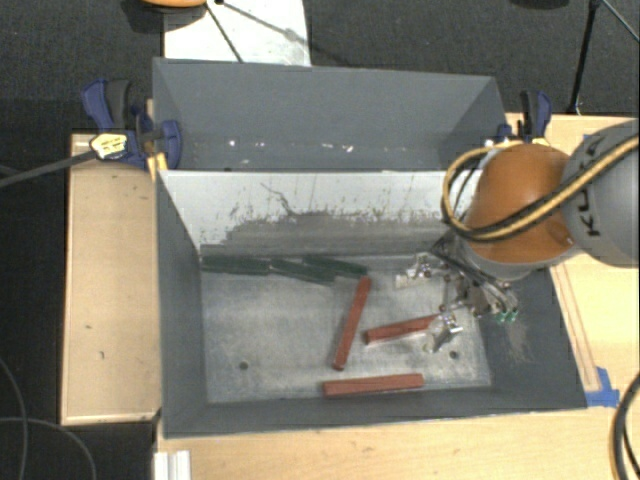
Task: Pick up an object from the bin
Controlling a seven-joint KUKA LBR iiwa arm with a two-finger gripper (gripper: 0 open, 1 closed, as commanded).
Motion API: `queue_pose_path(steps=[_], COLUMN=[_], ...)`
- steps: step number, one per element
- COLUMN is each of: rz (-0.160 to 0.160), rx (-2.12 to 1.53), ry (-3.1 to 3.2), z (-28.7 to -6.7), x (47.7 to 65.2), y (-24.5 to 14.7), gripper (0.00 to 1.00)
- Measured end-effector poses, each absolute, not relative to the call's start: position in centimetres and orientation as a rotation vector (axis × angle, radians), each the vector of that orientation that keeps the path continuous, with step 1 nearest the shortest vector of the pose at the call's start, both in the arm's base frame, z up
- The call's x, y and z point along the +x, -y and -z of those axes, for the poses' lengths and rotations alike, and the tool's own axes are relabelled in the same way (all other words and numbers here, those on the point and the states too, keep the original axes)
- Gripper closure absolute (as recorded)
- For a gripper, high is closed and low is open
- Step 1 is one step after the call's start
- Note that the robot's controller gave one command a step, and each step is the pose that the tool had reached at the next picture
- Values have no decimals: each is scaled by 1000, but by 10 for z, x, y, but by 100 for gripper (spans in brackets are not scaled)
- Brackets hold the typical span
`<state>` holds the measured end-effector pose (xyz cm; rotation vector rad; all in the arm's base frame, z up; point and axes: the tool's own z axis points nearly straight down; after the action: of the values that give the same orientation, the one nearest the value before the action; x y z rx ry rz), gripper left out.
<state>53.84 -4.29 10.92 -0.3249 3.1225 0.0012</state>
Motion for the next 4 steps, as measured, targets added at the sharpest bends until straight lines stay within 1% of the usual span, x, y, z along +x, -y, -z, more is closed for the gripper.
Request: queue_pose_path(steps=[1,2,4], rz=[0,1,-1], rx=[-518,-279,-229], ry=[-3096,-3108,-3119], z=[-73,-72,-76], x=[521,519,518], y=[35,33,32], gripper=[0,100,100])
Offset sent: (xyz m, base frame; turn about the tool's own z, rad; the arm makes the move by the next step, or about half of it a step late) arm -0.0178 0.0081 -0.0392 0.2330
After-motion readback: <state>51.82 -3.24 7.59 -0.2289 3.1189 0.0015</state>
